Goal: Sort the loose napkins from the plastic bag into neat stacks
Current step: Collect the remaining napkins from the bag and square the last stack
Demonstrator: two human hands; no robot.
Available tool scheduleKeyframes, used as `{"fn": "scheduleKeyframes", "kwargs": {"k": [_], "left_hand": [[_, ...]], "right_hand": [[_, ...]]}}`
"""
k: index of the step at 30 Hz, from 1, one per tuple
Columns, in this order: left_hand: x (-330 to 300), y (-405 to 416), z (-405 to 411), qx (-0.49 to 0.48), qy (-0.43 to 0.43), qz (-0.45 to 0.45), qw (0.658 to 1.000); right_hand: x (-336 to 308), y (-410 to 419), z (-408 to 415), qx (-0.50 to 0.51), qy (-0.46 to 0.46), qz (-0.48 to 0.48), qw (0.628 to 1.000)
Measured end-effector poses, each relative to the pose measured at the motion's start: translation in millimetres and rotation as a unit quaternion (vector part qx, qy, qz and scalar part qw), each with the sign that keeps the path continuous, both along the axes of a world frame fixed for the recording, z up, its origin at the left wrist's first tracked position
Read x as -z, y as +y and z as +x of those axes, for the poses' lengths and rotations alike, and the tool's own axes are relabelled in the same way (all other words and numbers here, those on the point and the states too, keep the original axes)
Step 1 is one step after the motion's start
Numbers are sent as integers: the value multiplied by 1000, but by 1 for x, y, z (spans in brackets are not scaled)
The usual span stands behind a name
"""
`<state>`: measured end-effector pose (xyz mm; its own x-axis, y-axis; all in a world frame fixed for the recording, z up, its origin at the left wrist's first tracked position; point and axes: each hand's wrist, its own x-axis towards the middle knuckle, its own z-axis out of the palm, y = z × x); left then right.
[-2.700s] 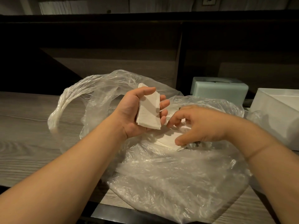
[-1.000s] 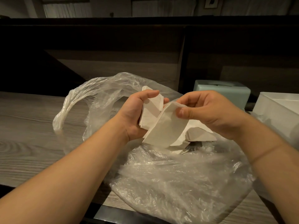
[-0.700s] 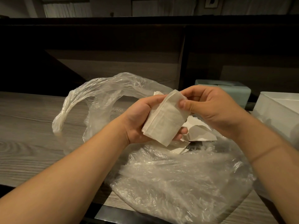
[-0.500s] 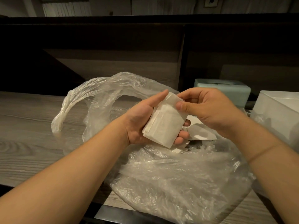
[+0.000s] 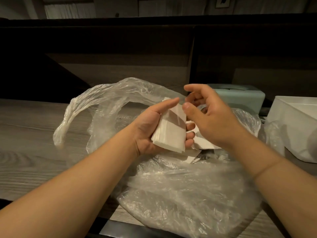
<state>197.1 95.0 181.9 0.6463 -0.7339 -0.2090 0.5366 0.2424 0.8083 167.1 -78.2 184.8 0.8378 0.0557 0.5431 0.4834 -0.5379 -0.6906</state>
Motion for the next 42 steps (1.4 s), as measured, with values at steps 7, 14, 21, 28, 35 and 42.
{"fn": "scheduleKeyframes", "kwargs": {"k": [7,14,21,28,35,42], "left_hand": [[-3,1,6,-38,57,-54,996],[-1,6,12,-38,79,-49,995],[-4,3,10,-60,72,-71,993],[-1,5,13,-74,64,-73,993],[-4,5,10,-94,72,-48,992],[-4,3,10,-108,69,-44,991]], "right_hand": [[14,10,-3,-64,-14,-173,983],[15,15,2,-21,-139,-191,971],[16,15,0,-44,-149,-225,962],[15,15,0,-44,-174,-250,952],[16,16,3,-20,-199,-234,951],[14,12,3,1,-205,-297,933]]}}
